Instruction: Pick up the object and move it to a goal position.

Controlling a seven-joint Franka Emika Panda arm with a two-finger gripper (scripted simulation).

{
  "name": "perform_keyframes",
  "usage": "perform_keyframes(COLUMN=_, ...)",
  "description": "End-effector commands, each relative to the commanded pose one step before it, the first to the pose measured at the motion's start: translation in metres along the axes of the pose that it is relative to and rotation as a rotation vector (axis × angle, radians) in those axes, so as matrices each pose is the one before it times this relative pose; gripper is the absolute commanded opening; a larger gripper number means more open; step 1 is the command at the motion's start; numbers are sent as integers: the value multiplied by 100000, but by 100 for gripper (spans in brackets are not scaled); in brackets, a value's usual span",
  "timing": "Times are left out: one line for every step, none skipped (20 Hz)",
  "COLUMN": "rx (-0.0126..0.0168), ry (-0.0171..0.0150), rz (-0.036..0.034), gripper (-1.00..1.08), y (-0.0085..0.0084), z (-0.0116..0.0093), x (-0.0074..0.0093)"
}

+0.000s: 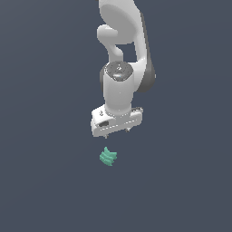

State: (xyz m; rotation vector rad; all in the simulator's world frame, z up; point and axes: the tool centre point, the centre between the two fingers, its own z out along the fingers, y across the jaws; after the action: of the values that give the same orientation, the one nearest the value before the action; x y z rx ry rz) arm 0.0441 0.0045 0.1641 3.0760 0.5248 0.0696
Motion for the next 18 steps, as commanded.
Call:
perform_keyframes(rx=98, ry=-490, rz=-6556, gripper=100, y=492, z=624, x=503)
perform_keyframes(rx=59, ry=-182, rz=-2569, gripper=100, y=208, z=250, x=180)
perform_keyframes(rx=69, ry=-177, rz=-2562, gripper=100, y=214, z=251, x=171)
perform_keyframes(rx=79, ry=-170, rz=-2556, gripper=100, y=219, z=253, x=162)
perform_keyframes(rx=88, ry=-164, rz=-2549, gripper=100, y=225, z=255, x=152)
perform_keyframes(rx=97, ry=-157, rz=-2542, gripper=100, y=229, z=256, x=143)
perform_keyframes(rx=106, ry=-150, rz=-2535, gripper=100, y=234, z=258, x=133)
perform_keyframes(rx=114, ry=-142, rz=-2527, gripper=100, y=238, z=259, x=123)
perform_keyframes(rx=122, ry=-134, rz=-2520, gripper=100, y=242, z=261, x=112)
perform_keyframes(rx=129, ry=-126, rz=-2513, gripper=100, y=245, z=262, x=102)
perform_keyframes(rx=136, ry=-118, rz=-2504, gripper=100, y=249, z=263, x=91)
perform_keyframes(rx=142, ry=-109, rz=-2497, gripper=100, y=251, z=265, x=81)
perform_keyframes(rx=148, ry=-100, rz=-2489, gripper=100, y=254, z=266, x=70)
perform_keyframes(rx=154, ry=-91, rz=-2481, gripper=100, y=256, z=267, x=59)
perform_keyframes(rx=159, ry=-82, rz=-2473, gripper=100, y=257, z=268, x=48)
perform_keyframes(rx=163, ry=-73, rz=-2465, gripper=100, y=259, z=269, x=37)
perform_keyframes(rx=165, ry=-63, rz=-2426, gripper=100, y=256, z=267, x=25)
perform_keyframes(rx=160, ry=-51, rz=-2301, gripper=100, y=245, z=255, x=14)
